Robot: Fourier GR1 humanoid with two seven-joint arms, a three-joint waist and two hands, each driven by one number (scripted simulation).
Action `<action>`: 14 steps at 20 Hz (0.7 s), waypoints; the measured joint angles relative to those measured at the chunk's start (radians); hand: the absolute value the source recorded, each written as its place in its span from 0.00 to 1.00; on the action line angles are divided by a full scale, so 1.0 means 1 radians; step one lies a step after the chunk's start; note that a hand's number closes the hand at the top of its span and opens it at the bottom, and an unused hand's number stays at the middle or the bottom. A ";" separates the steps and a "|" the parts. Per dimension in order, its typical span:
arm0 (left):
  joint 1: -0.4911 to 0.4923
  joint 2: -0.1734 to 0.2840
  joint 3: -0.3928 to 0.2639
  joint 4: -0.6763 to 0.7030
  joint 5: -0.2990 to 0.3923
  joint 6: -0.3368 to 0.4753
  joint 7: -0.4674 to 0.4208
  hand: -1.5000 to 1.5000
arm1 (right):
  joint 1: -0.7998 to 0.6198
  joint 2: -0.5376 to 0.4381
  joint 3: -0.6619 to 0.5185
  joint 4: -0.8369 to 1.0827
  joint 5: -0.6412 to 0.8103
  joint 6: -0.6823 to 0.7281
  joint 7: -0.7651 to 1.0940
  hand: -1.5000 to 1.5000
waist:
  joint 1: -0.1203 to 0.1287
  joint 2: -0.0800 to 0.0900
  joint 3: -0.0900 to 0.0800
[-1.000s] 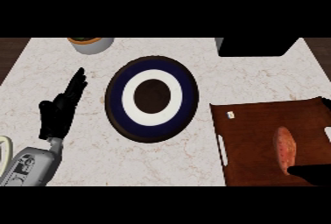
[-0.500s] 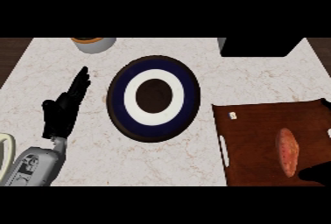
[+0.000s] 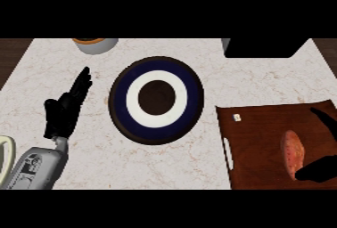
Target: Pick the sweet potato from the tray and place it in the plate
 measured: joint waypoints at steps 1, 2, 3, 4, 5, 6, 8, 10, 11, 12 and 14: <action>-0.009 -0.005 0.007 0.020 -0.005 -0.004 -0.010 0.50 | -0.008 0.004 0.000 0.034 0.010 0.008 -0.018 0.00 | 0.000 0.000 0.000; -0.010 -0.013 0.009 0.024 -0.013 -0.006 -0.012 0.50 | -0.010 0.012 0.005 0.032 0.018 0.022 -0.009 0.00 | -0.001 0.000 0.000; -0.024 -0.012 0.020 0.029 -0.012 -0.015 -0.002 0.50 | -0.011 0.021 0.005 0.053 0.029 0.026 -0.023 0.00 | -0.001 0.000 0.000; -0.022 -0.005 0.032 0.030 -0.013 -0.029 -0.007 0.50 | -0.016 0.024 0.000 0.073 0.035 0.035 -0.038 0.00 | -0.001 0.000 0.000; -0.018 -0.008 0.035 0.020 -0.019 -0.032 0.002 0.50 | -0.026 0.043 0.008 0.091 0.053 0.033 -0.041 0.00 | 0.000 0.000 0.000; -0.001 -0.019 0.031 0.017 -0.031 -0.028 -0.007 0.50 | -0.022 0.053 0.010 0.104 0.068 0.031 -0.055 0.00 | 0.000 0.000 0.000; 0.013 -0.030 0.034 0.004 -0.041 -0.031 -0.009 0.50 | -0.006 0.075 0.019 0.136 0.099 0.022 -0.093 0.00 | 0.000 0.000 0.000; -0.011 -0.026 0.057 0.009 -0.041 -0.047 0.012 0.50 | -0.002 0.078 0.002 0.166 0.111 0.032 -0.123 0.00 | -0.001 0.000 0.000; -0.014 -0.033 0.063 0.007 -0.048 -0.050 0.016 0.50 | -0.002 0.088 -0.001 0.172 0.123 0.038 -0.124 0.00 | -0.001 0.000 0.000; -0.012 -0.040 0.064 0.000 -0.054 -0.054 0.020 0.50 | -0.007 0.103 0.000 0.192 0.141 0.032 -0.136 0.00 | -0.001 -0.001 0.000; -0.012 -0.059 0.063 -0.005 -0.074 -0.047 0.019 0.50 | -0.022 0.113 -0.010 0.227 0.155 0.042 -0.149 0.00 | -0.001 0.000 0.000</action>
